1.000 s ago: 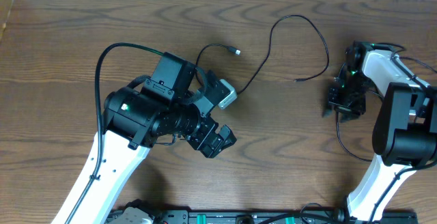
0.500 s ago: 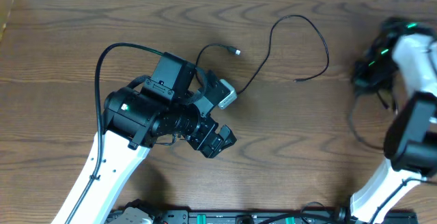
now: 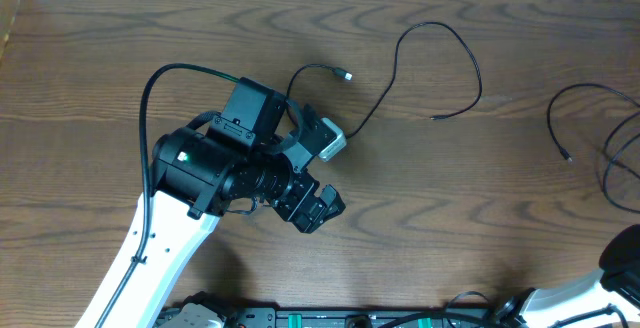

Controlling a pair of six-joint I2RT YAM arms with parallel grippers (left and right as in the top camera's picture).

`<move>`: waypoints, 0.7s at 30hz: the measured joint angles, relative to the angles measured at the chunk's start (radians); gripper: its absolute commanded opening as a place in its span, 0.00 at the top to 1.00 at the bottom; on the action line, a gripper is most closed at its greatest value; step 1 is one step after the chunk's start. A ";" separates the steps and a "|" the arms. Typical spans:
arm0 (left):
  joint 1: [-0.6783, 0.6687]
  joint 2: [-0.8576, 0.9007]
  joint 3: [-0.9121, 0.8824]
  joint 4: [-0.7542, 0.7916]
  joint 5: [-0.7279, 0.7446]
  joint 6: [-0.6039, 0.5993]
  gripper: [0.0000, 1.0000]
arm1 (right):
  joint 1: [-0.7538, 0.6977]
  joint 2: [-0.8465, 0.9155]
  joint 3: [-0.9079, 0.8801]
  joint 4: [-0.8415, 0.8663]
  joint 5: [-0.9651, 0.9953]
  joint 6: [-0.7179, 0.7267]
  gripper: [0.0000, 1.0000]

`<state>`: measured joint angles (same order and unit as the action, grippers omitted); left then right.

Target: Untangle cables

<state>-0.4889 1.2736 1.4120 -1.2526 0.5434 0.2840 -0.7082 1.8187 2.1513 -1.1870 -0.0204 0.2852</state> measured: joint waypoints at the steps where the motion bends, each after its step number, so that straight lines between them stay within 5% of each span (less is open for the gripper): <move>1: 0.000 0.000 0.000 0.000 0.000 0.000 0.05 | -0.017 0.006 0.000 -0.020 -0.011 0.006 0.01; 13: 0.000 0.000 0.000 -0.001 0.000 0.000 0.05 | 0.033 0.029 -0.030 -0.216 -0.100 0.031 0.01; 21: 0.000 0.000 0.000 -0.019 0.000 0.000 0.05 | 0.166 0.029 -0.245 -0.223 0.028 0.119 0.01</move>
<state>-0.4889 1.2736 1.4120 -1.2720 0.5434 0.2836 -0.5423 1.8477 1.9068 -1.4097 0.0074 0.4046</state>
